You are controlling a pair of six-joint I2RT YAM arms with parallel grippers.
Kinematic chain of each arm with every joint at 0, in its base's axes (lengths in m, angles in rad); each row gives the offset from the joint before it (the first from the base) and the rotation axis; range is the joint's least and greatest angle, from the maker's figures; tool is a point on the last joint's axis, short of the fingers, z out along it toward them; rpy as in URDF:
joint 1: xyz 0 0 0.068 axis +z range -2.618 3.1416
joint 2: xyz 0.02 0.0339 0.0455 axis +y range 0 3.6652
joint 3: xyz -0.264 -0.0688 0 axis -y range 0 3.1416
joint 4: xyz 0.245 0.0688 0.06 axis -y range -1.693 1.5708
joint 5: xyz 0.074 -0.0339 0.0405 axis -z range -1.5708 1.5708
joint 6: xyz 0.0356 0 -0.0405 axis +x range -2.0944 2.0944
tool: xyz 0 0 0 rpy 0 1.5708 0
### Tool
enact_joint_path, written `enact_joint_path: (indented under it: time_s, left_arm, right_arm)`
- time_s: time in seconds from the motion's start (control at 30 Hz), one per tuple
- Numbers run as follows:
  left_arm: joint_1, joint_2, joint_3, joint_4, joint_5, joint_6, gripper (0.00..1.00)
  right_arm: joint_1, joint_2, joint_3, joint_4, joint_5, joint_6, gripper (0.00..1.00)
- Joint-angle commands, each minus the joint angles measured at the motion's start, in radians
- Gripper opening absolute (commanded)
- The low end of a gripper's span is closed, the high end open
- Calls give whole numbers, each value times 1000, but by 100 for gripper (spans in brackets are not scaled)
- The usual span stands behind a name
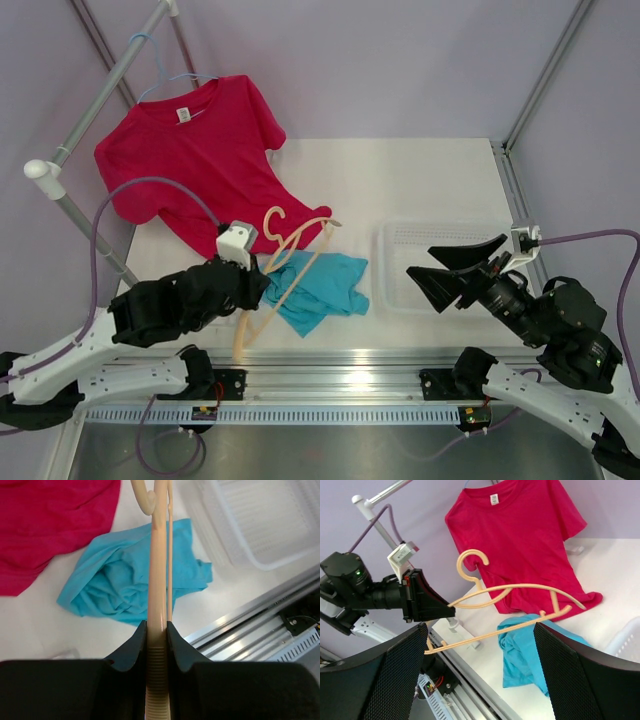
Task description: Remove the t-shirt from the hanger
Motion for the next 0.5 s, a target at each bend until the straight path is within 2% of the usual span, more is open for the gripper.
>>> enact_joint_path:
  time_s: [0.0,0.13,0.23,0.27,0.3,0.37,0.47]
  left_arm:
    - [-5,-86,-16,-56,-221,-131,0]
    - [-3,-133,33,-295,-404,-311,0]
    - [-5,-126,79,-405,-532,-404,0]
    - [-2,-95,100,-447,-608,-446,0]
    - [-2,-71,128,-502,-640,-549,0]
    - [0,18,224,-656,-720,-651,0]
    - [30,84,305,-658,-747,-656,0]
  right_arm:
    - [0,0,32,-80,66,16,94]
    - [0,-2,55,-105,61,25,94]
    - [-1,-5,63,-107,47,39,94]
    - [0,-5,64,-101,37,43,94]
    - [0,-6,64,-99,32,46,94]
    - [0,-2,64,-94,29,54,94]
    - [-1,16,75,-107,30,51,94]
